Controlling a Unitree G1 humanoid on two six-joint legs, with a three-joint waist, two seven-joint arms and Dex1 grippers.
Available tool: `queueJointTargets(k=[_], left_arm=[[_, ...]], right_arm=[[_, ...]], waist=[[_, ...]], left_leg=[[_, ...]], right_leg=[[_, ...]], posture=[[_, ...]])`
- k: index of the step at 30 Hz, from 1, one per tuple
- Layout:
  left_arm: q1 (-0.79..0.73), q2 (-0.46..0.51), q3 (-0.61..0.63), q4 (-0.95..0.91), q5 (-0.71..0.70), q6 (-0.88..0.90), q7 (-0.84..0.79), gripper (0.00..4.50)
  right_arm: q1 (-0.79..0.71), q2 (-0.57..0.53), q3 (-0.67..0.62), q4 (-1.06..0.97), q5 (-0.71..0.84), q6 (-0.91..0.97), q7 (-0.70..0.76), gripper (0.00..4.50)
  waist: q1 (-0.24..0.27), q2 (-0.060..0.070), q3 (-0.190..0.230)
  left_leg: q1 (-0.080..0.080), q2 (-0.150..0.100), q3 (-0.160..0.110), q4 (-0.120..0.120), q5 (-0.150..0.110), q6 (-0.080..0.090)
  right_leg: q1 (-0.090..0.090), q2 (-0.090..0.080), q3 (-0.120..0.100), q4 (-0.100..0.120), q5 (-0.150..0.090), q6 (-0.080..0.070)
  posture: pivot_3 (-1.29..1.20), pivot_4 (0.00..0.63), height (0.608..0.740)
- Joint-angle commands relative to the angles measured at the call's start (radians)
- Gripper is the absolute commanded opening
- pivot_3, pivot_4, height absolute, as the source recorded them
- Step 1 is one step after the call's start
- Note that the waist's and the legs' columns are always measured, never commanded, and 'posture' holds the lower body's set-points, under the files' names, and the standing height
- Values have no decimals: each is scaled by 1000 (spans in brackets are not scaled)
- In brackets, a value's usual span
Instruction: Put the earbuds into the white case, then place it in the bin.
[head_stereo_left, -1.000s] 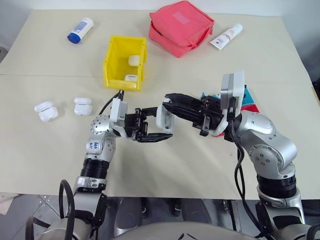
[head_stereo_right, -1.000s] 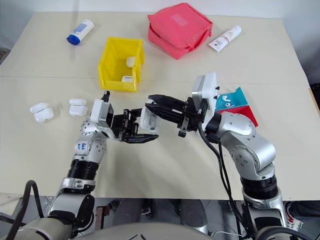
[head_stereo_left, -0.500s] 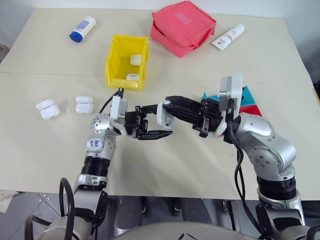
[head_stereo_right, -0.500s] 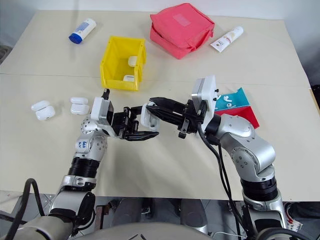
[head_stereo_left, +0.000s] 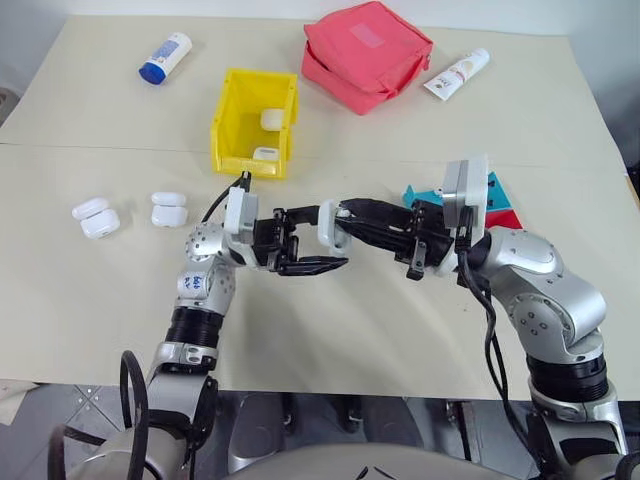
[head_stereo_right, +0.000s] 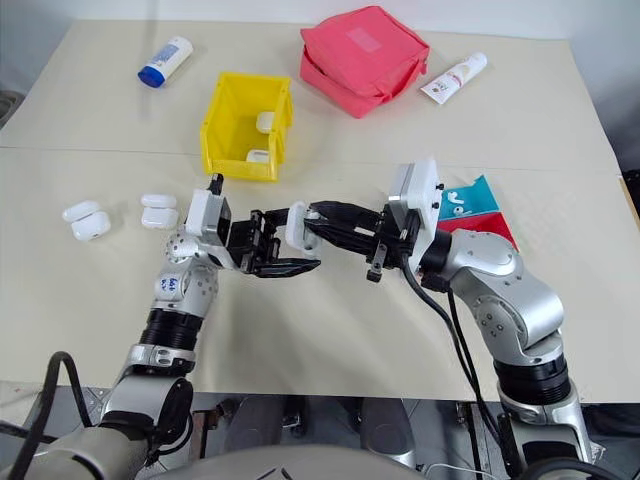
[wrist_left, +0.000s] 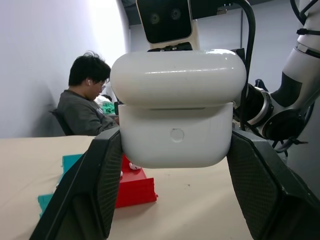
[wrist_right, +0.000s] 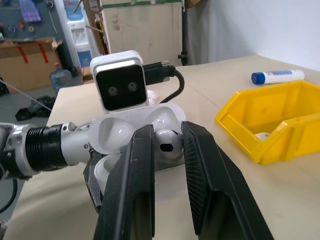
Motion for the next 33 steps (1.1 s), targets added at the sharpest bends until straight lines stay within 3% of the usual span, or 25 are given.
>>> queueJointTargets(k=[1, 13, 18, 33], left_arm=[[-34, 7, 65, -12, -36, -34, 31, 2779], [-20, -5, 35, -29, -28, -56, 17, 2779], [-12, -5, 28, -20, -17, -65, 9, 2779], [-8, -12, 14, 48, 7, -98, -23, 2779]], right_arm=[[8, -45, 15, 5, 4, 19, 68, 447], [-77, -60, 63, 66, -11, 46, 143, 447], [-112, -63, 56, 64, -17, 55, 136, 2018], [-182, -113, -37, 59, -10, 79, 103, 2018]], waist=[[0, 0, 0], [1, 0, 0], [0, 0, 0], [1, 0, 0]], left_leg=[[0, 0, 0, 0, 0, 0], [0, 0, -1, 1, 0, 0], [0, 0, -1, 1, 0, 0], [0, 0, -1, 1, 0, 0]], right_leg=[[0, 0, 0, 0, 0, 0], [0, 0, -1, 0, 0, 0], [0, 0, -1, 0, 0, 0], [0, 0, -1, 0, 0, 0]], posture=[[0, 150, 740], [0, 150, 740], [0, 150, 740], [0, 150, 740]])
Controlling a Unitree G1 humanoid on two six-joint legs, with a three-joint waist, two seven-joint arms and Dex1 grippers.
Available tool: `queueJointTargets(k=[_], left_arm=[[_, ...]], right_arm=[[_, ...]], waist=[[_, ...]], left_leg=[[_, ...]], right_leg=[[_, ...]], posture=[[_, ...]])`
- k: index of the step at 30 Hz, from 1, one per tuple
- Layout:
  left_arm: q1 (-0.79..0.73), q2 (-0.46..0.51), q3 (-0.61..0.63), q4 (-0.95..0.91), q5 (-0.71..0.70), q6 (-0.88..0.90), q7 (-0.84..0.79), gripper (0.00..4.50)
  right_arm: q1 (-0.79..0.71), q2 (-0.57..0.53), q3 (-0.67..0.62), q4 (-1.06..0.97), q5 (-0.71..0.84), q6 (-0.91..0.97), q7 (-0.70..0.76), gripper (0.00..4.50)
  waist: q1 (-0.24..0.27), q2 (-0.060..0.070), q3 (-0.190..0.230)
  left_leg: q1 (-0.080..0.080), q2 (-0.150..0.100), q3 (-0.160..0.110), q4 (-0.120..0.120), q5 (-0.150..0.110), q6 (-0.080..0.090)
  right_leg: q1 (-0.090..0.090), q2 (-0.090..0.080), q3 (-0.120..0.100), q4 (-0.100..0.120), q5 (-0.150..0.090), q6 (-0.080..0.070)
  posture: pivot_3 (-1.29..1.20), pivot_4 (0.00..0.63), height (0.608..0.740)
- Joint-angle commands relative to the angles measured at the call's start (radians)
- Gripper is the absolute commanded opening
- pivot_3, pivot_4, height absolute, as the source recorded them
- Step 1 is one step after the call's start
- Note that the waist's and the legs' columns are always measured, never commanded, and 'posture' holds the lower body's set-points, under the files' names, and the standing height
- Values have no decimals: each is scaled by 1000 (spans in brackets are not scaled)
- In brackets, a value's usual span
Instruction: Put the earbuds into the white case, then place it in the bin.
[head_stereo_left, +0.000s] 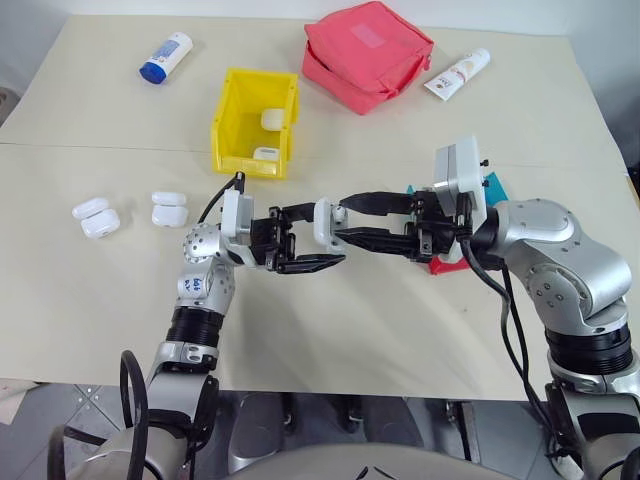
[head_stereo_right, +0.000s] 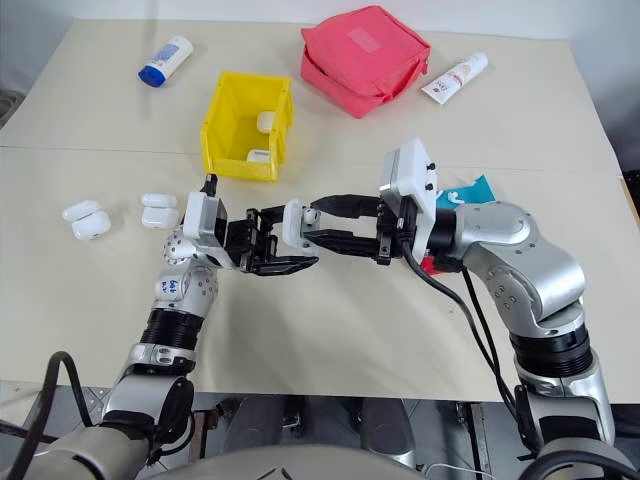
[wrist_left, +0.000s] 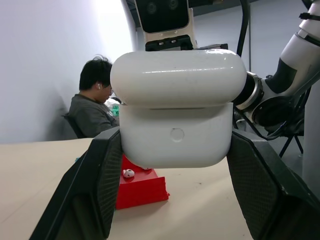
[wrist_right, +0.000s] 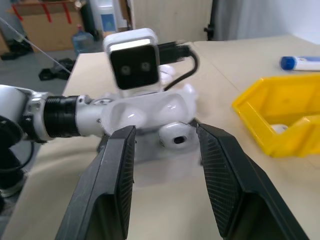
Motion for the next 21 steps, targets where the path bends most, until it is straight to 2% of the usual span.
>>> queueJointTargets(k=[1, 8, 13, 17, 21], left_arm=[[-12, -9, -2, 12, 4, -26, -11, 2779], [-19, -14, -1, 56, 19, -52, -13, 2779], [-25, 0, 1, 78, 35, -67, -19, 2779], [-62, 1, 15, 118, 33, -72, -21, 2779], [-93, -10, 22, 155, 37, -85, -22, 2779]], right_arm=[[-35, -25, -54, -7, 4, -1, -7, 2018], [-36, -79, -115, -11, 10, 29, -35, 2018], [79, -227, -246, -22, -3, 88, -51, 2018], [363, -352, -469, -6, -62, 93, -18, 2018], [541, -344, -601, 5, -97, 51, -3, 2018]], waist=[[0, 0, 0], [2, 0, 0], [19, 0, 0], [43, 0, 0], [48, 0, 0]], left_leg=[[0, 0, 0, 0, 0, 0], [0, 0, 0, 0, 0, 0], [-1, 0, 0, 0, 0, 0], [-2, -1, -2, 0, 0, 1], [-2, -2, 0, 1, 0, 2]], right_leg=[[0, 0, 0, 0, 0, 0], [0, 0, 0, 0, 0, 0], [0, 0, -1, 0, 0, 0], [1, 0, -2, -2, 0, 0], [1, 0, -2, -2, 1, 2]], posture=[[0, 150, 740], [0, 150, 740], [0, 150, 740], [0, 150, 740], [0, 150, 740]])
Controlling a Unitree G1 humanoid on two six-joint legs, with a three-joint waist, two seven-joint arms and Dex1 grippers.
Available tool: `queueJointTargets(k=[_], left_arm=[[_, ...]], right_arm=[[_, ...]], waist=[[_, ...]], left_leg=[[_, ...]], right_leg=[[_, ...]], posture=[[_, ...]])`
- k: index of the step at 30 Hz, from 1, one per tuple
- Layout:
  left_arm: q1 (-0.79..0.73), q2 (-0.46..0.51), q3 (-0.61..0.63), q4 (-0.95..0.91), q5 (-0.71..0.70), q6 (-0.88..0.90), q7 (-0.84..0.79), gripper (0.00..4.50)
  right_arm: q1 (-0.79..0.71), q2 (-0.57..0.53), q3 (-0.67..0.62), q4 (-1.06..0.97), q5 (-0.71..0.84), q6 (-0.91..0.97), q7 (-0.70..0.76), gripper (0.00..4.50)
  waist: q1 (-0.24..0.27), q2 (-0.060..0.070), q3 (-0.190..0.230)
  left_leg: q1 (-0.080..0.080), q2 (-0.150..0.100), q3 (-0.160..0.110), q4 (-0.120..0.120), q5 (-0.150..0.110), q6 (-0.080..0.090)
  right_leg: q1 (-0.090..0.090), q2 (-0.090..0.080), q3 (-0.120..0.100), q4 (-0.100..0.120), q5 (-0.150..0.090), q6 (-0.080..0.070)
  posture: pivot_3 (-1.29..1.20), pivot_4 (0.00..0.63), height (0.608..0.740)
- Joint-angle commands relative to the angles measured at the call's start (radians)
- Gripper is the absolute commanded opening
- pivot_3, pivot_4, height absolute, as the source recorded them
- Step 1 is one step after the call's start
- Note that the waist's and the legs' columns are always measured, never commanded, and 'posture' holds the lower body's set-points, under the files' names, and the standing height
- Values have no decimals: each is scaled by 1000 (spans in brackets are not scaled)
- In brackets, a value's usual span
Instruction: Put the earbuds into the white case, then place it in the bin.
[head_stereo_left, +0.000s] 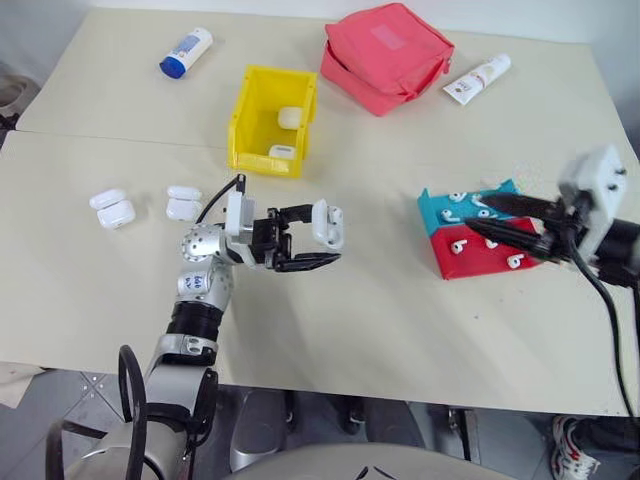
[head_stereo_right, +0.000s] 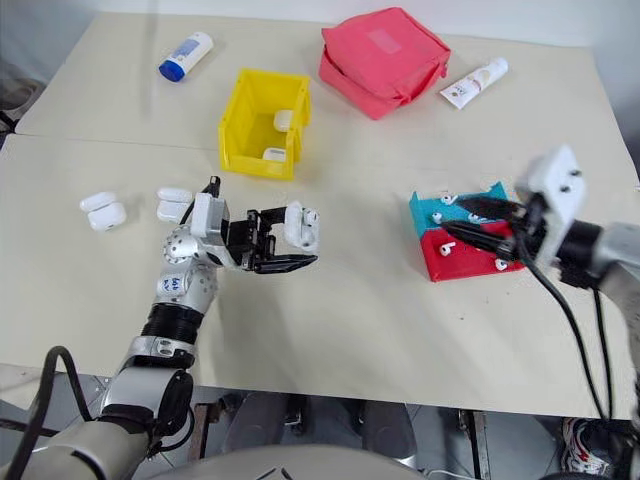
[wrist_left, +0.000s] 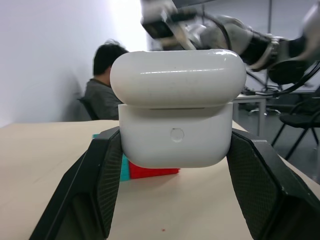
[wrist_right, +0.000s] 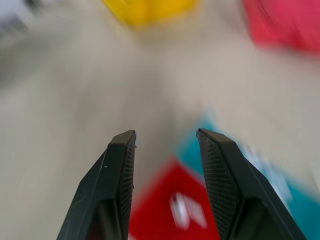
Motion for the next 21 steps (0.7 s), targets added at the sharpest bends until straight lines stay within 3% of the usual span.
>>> queueJointTargets(k=[1, 4, 7, 13, 16, 21], left_arm=[[-34, -19, 6, 11, -4, -22, -5, 2779], [-43, -27, 6, 24, -3, -25, -12, 2779], [-54, -35, 7, 38, -2, -29, -15, 2779], [-55, -41, 7, 40, -2, -31, -16, 2779], [-53, -42, 8, 37, -1, -31, -15, 2779], [-46, -45, 11, 26, 1, -38, 2, 2779]], right_arm=[[118, 9, -151, -12, -27, -61, 26, 2018], [222, 21, -225, -11, -36, -71, 44, 2018], [339, 37, -305, 2, -55, -76, 64, 2576], [407, 24, -354, 3, -64, -95, 85, 4471], [395, 14, -355, 8, -64, -98, 85, 4471], [267, -15, -252, 18, -74, -83, 33, 4471]], waist=[[0, 0, 0], [-3, 0, 0], [0, 0, 0], [-2, 0, 0], [-2, 0, 0], [-3, 0, 0]], left_leg=[[0, 0, 0, 0, 0, 0], [1, 0, 1, 0, 0, 0], [2, 0, 1, 0, 0, 0], [2, 0, 2, 0, 0, 0], [2, 0, 2, 0, 0, 0], [3, 0, 2, 0, 0, 0]], right_leg=[[0, 0, 0, 0, 0, 0], [0, 1, 0, 0, 0, 0], [0, 2, 1, -2, 0, 0], [0, 2, 3, -2, 0, 1], [0, 2, 3, -2, 0, 1], [0, 1, 4, -2, 0, 1]], posture=[[0, 150, 740], [0, 150, 740], [0, 150, 740], [0, 150, 740], [0, 150, 740], [0, 150, 740]])
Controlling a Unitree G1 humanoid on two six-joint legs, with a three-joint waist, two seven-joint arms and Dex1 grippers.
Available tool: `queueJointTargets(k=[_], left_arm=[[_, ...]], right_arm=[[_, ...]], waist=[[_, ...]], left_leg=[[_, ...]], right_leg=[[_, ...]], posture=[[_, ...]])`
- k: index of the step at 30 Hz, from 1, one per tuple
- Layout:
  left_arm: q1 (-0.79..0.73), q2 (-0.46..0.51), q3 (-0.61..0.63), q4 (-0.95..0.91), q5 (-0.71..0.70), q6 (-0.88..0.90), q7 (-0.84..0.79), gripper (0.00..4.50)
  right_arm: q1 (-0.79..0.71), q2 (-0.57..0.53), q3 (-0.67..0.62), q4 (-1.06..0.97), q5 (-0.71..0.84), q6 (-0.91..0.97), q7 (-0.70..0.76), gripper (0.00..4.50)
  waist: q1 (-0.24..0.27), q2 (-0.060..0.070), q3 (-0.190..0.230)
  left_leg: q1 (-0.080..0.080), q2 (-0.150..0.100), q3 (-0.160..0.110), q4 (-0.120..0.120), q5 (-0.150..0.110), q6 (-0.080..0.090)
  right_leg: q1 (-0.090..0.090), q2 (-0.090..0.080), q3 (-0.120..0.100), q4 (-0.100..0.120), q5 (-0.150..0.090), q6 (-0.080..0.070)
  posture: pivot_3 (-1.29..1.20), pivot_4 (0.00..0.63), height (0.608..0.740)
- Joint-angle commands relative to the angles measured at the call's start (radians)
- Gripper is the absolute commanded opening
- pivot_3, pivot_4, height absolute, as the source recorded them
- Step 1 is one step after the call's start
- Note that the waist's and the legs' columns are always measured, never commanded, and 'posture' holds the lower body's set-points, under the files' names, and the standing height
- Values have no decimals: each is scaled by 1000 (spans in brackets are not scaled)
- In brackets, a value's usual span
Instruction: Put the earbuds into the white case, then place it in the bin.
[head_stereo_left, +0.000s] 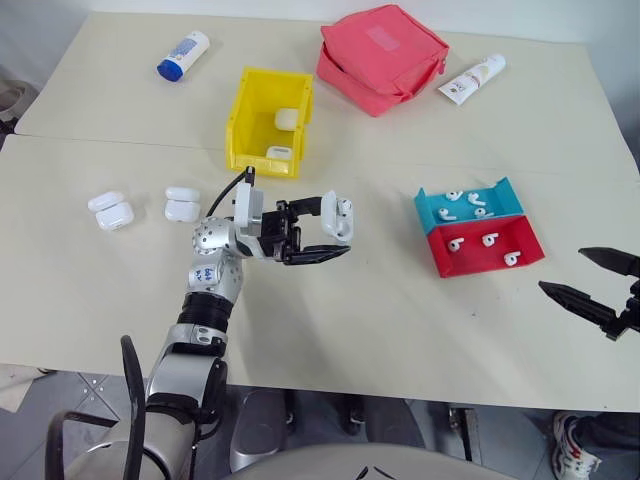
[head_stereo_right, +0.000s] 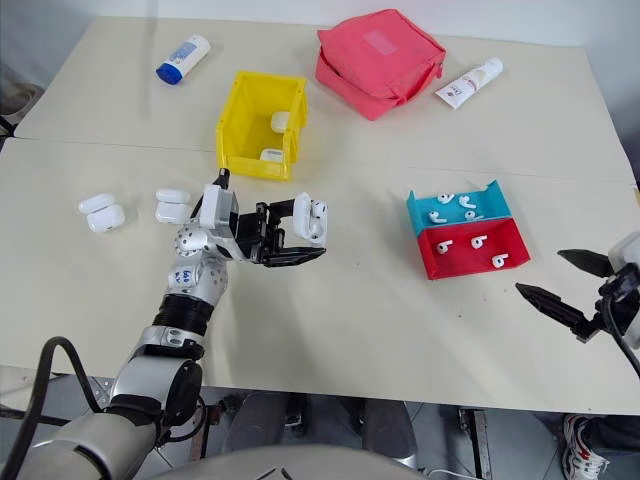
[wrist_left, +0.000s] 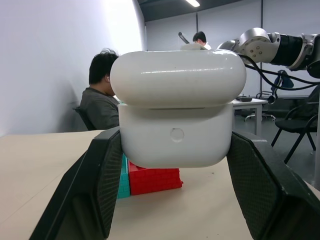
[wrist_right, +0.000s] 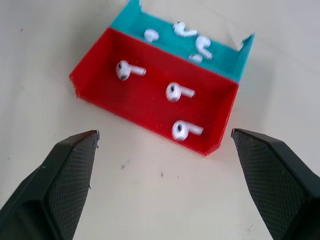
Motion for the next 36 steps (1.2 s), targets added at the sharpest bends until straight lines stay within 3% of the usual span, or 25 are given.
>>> queueJointTargets(k=[1, 2, 5, 9, 14, 17, 25, 32, 36], left_arm=[[-5, -8, 8, -25, -2, -17, 13, 2779], [-1, -9, 8, -32, -2, -19, 18, 2779], [15, -13, 6, -52, -2, -25, 32, 2779], [39, -18, 2, -85, -2, -29, 53, 2779], [70, -26, -6, -128, 0, -32, 81, 2779], [88, -31, -12, -153, 2, -34, 96, 2779], [108, -45, -18, -171, 7, -61, 131, 2779], [125, -60, -28, -176, 11, -82, 146, 2779], [133, -65, -33, -183, 13, -87, 154, 2779]], right_arm=[[-98, -33, 78, -3, -6, 4, -46, 4471], [-143, -38, 116, 0, -7, 16, -64, 4471], [-294, -54, 242, 21, -5, 80, -116, 3847], [-507, -61, 421, 70, -30, 123, -134, 2572], [-752, -62, 640, 170, -93, 205, -117, 2572], [-866, -54, 740, 238, -131, 282, -117, 1666], [-1097, 1, 941, 402, -255, 444, -153, 1666], [-1173, 38, 1029, 515, -396, 334, -163, 1666], [-1199, 50, 1042, 551, -435, 362, -156, 2575]], waist=[[-1, 0, 0], [-3, 0, 0], [-6, 0, 0], [-8, 0, 0], [-11, 0, 0], [-9, 0, 0], [-23, 0, 0], [-24, 0, 0], [-23, 0, 0]], left_leg=[[0, 0, 0, 0, 0, 0], [0, 1, 0, 0, 0, 0], [0, 1, 0, 0, 0, 0], [-1, 1, 0, 0, 0, 0], [-2, 1, -1, 1, 0, 0], [-2, 0, -2, 1, 0, 0], [-4, 1, -2, 1, 0, 0], [-4, 0, -2, 1, 0, 0], [-5, 0, -2, 1, 0, 0]], right_leg=[[0, 0, 0, 0, 0, 0], [0, 0, 0, 0, 0, 0], [0, -1, 0, 0, 0, 0], [-1, -1, 0, 0, 0, 0], [-1, -2, -2, 1, 0, 0], [-1, -3, -2, 2, 0, 0], [-2, -3, -4, 3, 0, 0], [-2, -3, -4, 4, 0, 0], [-2, -3, -5, 4, 0, 0]], posture=[[0, 150, 740], [0, 150, 740], [0, 150, 740], [0, 150, 740], [0, 150, 740], [0, 150, 740], [0, 150, 740], [0, 150, 740], [0, 150, 740]])
